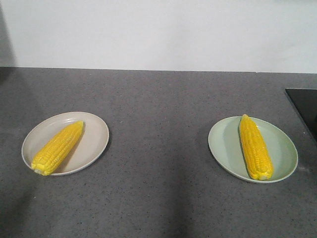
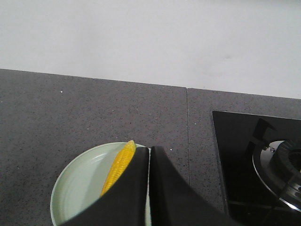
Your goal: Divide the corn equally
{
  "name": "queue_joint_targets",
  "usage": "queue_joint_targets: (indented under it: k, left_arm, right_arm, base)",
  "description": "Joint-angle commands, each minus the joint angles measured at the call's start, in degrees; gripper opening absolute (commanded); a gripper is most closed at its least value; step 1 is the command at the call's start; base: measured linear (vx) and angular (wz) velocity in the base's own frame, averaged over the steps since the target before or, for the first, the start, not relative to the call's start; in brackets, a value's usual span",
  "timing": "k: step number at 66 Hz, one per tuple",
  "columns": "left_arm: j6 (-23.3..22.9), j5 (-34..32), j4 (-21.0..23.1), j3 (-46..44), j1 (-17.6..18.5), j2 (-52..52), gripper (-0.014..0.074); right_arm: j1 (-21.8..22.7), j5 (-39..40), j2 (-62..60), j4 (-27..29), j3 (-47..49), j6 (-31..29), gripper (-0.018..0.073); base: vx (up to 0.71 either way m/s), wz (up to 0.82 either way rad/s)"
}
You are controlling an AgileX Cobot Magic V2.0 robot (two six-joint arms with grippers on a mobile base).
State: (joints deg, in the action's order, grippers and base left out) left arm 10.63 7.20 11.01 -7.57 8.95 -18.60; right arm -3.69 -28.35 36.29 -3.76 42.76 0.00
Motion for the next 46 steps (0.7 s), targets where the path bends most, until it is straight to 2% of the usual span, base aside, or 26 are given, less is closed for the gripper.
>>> queue_joint_targets:
  k: [1, 13, 26, 46]
  left_arm:
    - [-2.1, -9.7, 0.6, 1.2, 0.3, -0.4, -0.0007]
    - [-4.3, -13.5, 0.6, 5.2, -0.1, 1.6, -0.0007]
    - [-4.8, -14.1, 0.6, 7.9, -3.8, 5.4, -0.0006]
    - [-4.9, -8.4, 0.6, 10.0, -8.0, 15.0, -0.0006]
  right_arm:
    - [0.1, 4.1, 0.1, -0.3, 1.3, 0.0, -0.0005]
    - [0.1, 4.2, 0.1, -0.3, 1.3, 0.0, -0.0005]
    - [0.1, 4.2, 0.1, -0.3, 1.3, 0.0, -0.0005]
    - [0.1, 4.2, 0.1, -0.3, 1.3, 0.0, -0.0005]
  base:
    - [0.00, 0.00]
    - [0.00, 0.00]
    - [0.00, 0.00]
    - [0.00, 0.00]
